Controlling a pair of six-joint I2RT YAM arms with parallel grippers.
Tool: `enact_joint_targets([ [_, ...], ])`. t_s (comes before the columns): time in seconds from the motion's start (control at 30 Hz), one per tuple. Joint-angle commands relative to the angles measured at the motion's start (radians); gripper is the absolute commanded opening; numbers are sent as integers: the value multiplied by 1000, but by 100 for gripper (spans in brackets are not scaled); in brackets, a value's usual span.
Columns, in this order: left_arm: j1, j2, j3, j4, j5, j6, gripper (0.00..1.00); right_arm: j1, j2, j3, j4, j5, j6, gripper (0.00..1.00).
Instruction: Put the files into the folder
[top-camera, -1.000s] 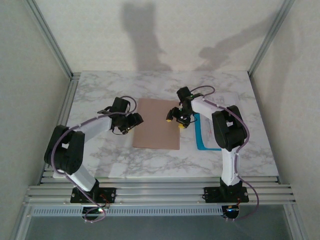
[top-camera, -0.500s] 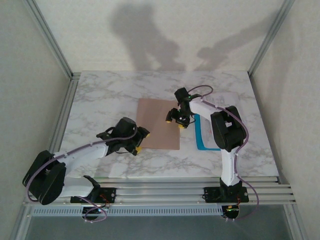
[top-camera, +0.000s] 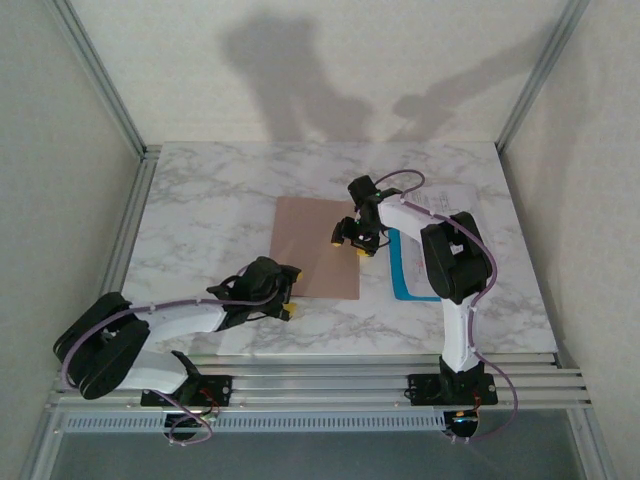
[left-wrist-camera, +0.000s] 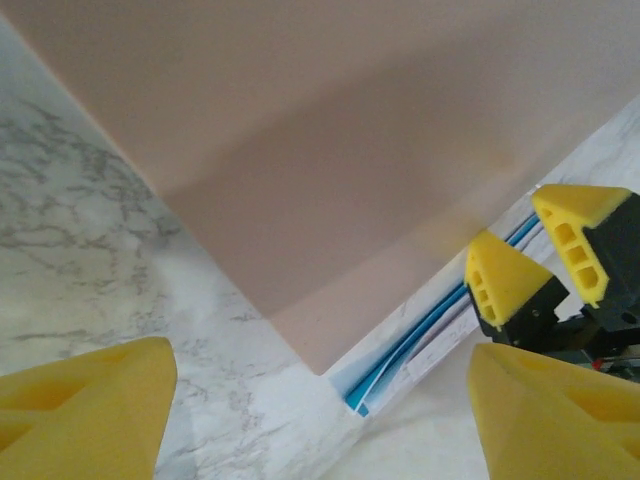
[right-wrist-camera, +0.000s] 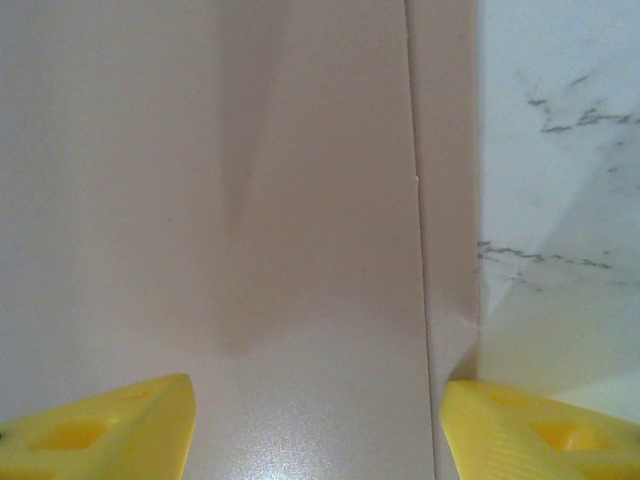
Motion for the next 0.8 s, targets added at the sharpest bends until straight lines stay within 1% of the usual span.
enact_joint_targets([
  [0.0,-11,17,-23,92,-69,-30,75,14,62,-26,-64,-2,-14,68],
  [0.07,-11,27,-32,115,-73,-33,73,14,62,-24,-66,-2,-14,68],
  [0.23,-13,53,-32,139,-77,-26,63,12,62,-30,-63,-8,-13,68],
  [0.43,-15,89,-18,135,-60,-12,61,10,56,-35,-60,-10,-6,69],
  [0.6,-19,101,17,60,-66,4,64,10,51,-35,-61,-10,-4,68],
  [0.67,-20,111,17,82,-71,4,62,10,51,-34,-59,-12,-3,68],
  [0.77,-20,129,24,114,-84,6,56,9,52,-37,-59,-14,-5,68],
])
